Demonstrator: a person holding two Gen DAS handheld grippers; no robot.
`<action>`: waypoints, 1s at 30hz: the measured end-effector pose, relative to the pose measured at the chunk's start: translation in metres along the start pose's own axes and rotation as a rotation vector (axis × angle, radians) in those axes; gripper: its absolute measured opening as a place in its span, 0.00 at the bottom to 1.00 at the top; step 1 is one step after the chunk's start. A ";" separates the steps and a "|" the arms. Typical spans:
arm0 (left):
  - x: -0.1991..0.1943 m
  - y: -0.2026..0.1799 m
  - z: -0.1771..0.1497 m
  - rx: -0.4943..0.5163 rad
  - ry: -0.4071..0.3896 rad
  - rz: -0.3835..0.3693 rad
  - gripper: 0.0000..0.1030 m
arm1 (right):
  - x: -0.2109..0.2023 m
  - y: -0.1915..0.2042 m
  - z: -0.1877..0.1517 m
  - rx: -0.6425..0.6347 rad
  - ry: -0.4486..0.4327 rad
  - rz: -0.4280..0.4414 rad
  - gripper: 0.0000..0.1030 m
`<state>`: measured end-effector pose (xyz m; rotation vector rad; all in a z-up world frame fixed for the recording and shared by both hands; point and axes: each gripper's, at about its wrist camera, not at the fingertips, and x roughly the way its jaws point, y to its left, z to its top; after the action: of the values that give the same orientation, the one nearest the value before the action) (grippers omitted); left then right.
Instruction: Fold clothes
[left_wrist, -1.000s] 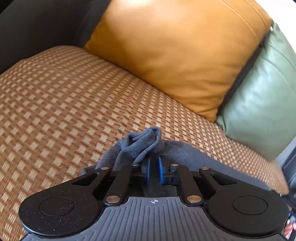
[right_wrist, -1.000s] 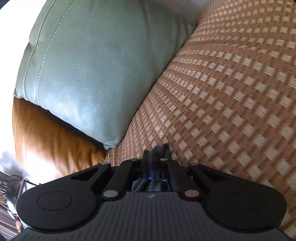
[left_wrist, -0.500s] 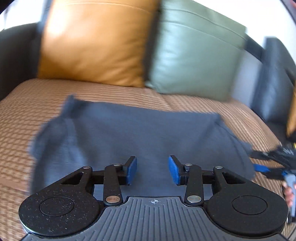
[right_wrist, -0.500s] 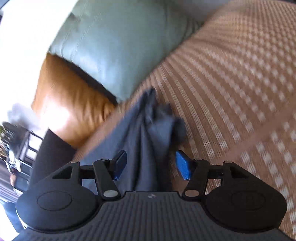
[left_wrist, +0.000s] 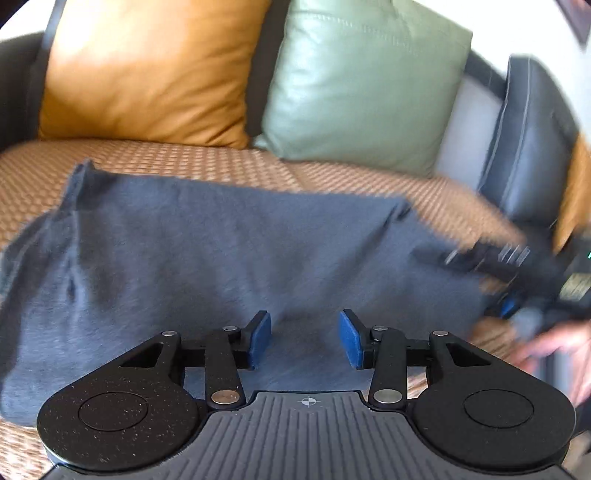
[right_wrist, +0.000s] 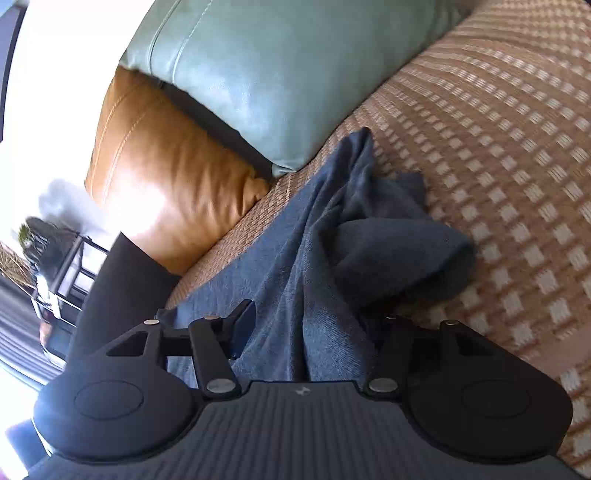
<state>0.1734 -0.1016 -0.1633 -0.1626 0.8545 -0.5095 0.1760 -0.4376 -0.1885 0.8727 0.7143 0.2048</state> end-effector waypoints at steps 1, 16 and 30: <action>0.001 0.001 0.003 -0.023 0.000 -0.020 0.56 | -0.001 -0.003 0.000 0.012 -0.006 0.000 0.49; 0.000 0.038 -0.005 -0.188 -0.024 -0.109 0.58 | -0.005 -0.005 0.014 0.065 0.039 -0.063 0.17; -0.118 0.164 -0.058 -0.327 -0.174 -0.030 0.72 | 0.086 0.303 -0.046 -0.716 0.211 -0.289 0.18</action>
<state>0.1250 0.1020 -0.1764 -0.5129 0.7609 -0.3747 0.2462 -0.1765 -0.0202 0.0624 0.8740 0.2716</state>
